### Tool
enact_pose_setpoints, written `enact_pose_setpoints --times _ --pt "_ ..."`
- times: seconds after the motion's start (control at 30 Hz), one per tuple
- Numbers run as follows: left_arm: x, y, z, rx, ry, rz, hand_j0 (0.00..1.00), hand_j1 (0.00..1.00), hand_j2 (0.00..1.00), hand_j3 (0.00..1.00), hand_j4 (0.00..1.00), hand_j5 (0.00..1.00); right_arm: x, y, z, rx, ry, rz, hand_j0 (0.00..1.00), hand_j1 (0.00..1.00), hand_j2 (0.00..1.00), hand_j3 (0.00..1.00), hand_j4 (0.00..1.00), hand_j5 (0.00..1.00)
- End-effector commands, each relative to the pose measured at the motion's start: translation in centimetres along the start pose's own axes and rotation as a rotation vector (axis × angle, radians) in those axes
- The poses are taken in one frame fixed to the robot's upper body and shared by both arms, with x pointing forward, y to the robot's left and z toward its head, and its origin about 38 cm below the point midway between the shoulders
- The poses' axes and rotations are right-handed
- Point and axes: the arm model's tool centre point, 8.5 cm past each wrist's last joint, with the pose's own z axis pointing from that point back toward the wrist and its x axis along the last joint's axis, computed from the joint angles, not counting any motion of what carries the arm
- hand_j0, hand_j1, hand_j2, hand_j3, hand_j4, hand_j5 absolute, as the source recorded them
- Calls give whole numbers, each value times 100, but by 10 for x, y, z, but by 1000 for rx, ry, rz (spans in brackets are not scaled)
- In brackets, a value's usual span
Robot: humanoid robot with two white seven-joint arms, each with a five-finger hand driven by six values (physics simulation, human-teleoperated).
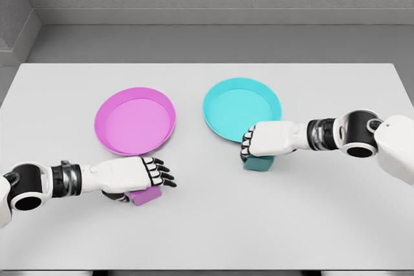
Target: Place the blocks in the corresponding plates according to their colors
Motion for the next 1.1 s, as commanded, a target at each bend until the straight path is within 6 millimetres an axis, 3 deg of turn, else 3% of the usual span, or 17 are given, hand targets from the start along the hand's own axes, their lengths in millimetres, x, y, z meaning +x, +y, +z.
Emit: enact_pose_setpoints --times 0.0,0.03,0.13,0.53,0.87,1.07 --pt "0 0 0 0 1 0 83 83 83 83 83 83 3 -5 -1 -15 -8 4 61 61 61 61 61 61" --pt "0 -1 0 -9 2 0 73 73 73 73 73 73 5 -7 -1 -20 -13 9 61 61 61 61 61 61" --pt "0 -3 0 -29 1 0 65 65 65 65 65 65 2 -11 1 -24 -8 16 61 61 61 61 61 61" --pt "-5 14 1 -4 4 -18 65 65 65 65 65 65 -3 -32 10 -81 12 42 61 61 61 61 61 61" --pt "-16 47 7 52 12 -48 66 66 66 66 66 66 -37 -39 29 -90 109 27 61 61 61 61 61 61" --pt "-26 59 11 64 34 -70 66 66 66 66 66 66 -49 -38 26 -80 135 13 61 61 61 61 61 61"
